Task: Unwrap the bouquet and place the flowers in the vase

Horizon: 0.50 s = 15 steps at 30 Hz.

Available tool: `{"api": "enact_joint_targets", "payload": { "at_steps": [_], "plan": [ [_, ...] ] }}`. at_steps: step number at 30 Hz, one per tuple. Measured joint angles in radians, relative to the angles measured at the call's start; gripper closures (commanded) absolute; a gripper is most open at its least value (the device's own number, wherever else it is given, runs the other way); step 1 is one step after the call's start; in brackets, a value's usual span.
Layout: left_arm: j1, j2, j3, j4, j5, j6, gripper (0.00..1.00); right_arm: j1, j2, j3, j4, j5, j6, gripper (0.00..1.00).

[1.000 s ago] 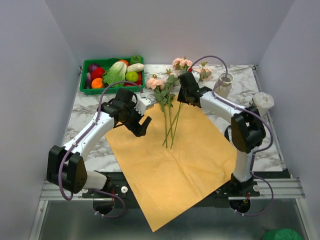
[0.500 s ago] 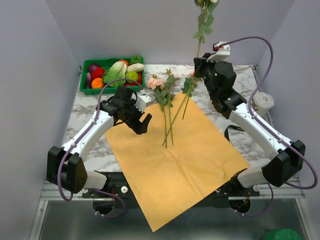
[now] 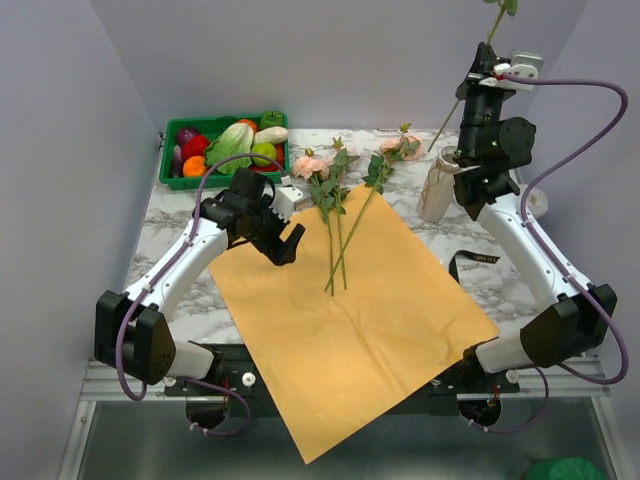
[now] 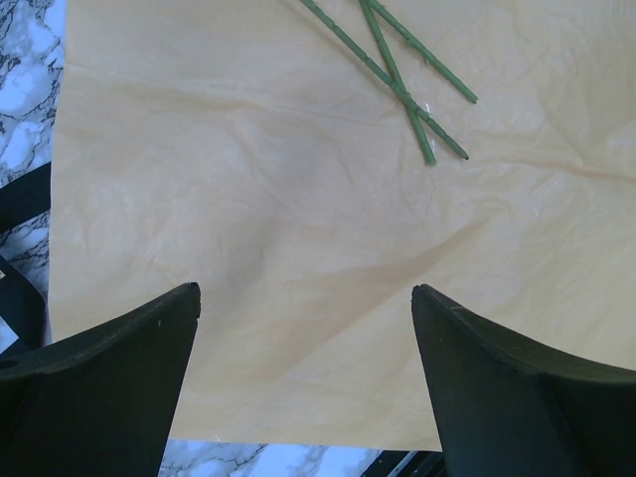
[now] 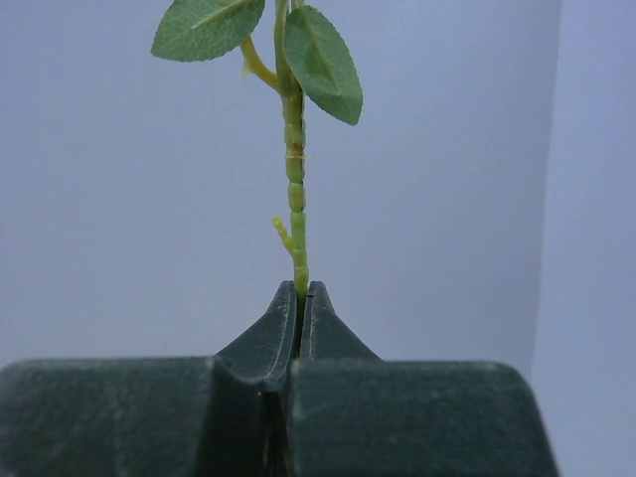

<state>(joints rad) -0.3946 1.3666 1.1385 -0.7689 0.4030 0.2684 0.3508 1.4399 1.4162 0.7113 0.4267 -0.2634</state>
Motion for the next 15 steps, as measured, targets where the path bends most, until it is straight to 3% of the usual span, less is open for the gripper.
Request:
{"api": "enact_joint_targets", "payload": {
  "at_steps": [15],
  "plan": [
    [0.001,0.0,-0.018,0.001,0.003,0.001,0.05,-0.006,0.002,-0.012,0.09,0.033,-0.143,0.99]
  ]
}}
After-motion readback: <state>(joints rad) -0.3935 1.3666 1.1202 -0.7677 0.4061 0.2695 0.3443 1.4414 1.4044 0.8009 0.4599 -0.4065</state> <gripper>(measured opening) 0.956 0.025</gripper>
